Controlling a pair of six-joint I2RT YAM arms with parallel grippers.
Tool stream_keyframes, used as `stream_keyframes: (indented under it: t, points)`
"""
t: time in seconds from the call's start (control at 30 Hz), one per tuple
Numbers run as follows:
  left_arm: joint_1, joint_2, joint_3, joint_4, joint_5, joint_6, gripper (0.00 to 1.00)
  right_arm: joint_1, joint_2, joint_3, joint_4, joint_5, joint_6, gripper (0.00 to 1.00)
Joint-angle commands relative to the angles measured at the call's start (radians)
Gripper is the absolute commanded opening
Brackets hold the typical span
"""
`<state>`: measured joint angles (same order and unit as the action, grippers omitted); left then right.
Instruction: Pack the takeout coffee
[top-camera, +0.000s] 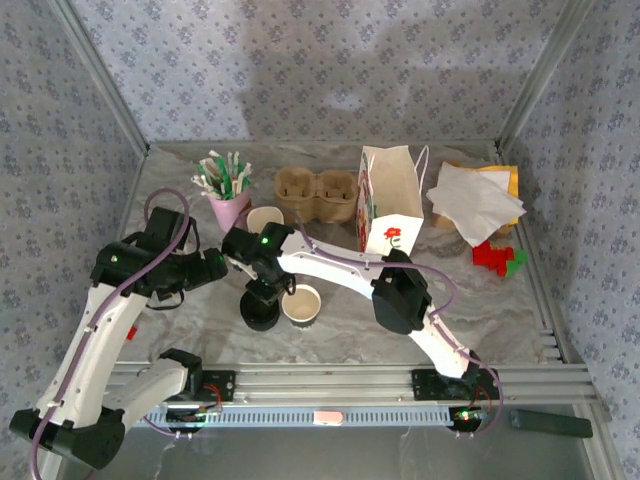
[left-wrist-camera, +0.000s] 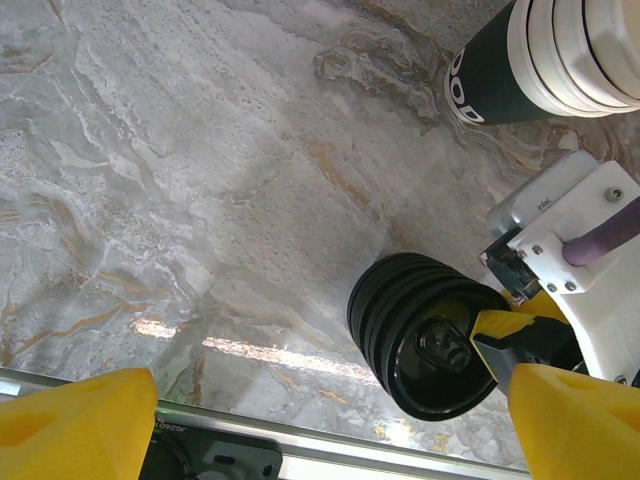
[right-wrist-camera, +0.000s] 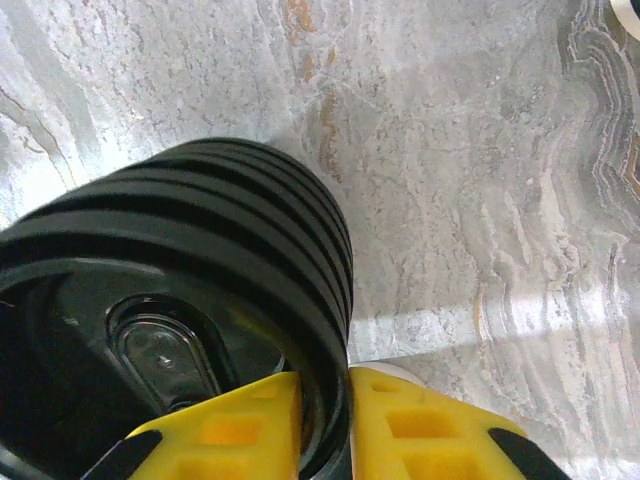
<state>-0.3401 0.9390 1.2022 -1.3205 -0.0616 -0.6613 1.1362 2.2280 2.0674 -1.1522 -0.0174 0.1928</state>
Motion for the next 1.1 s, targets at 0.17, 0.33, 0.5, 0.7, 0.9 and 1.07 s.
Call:
stream_keyframes:
  t: [0.17,0.33,0.5,0.7,0.9,1.07]
  points:
    - [0.005,0.001,0.054,0.02,0.009,0.022,0.92,0.004,-0.022,0.008,-0.015,0.001,0.003,0.17]
    - [0.004,-0.004,0.086,0.029,0.0,0.032,0.94,-0.014,-0.065,0.01,-0.005,-0.019,0.018,0.17]
    - [0.004,-0.008,0.114,0.041,-0.003,0.041,0.96,-0.04,-0.099,0.01,0.012,-0.068,0.035,0.15]
    - [0.004,-0.016,0.136,0.06,0.013,0.055,0.99,-0.075,-0.123,0.01,0.021,-0.135,0.041,0.15]
    - [0.004,-0.052,0.161,0.178,0.107,0.166,1.0,-0.141,-0.253,-0.044,0.052,-0.256,0.073,0.14]
    - [0.003,-0.123,0.122,0.41,0.218,0.274,1.0,-0.248,-0.441,-0.193,0.116,-0.418,0.142,0.15]
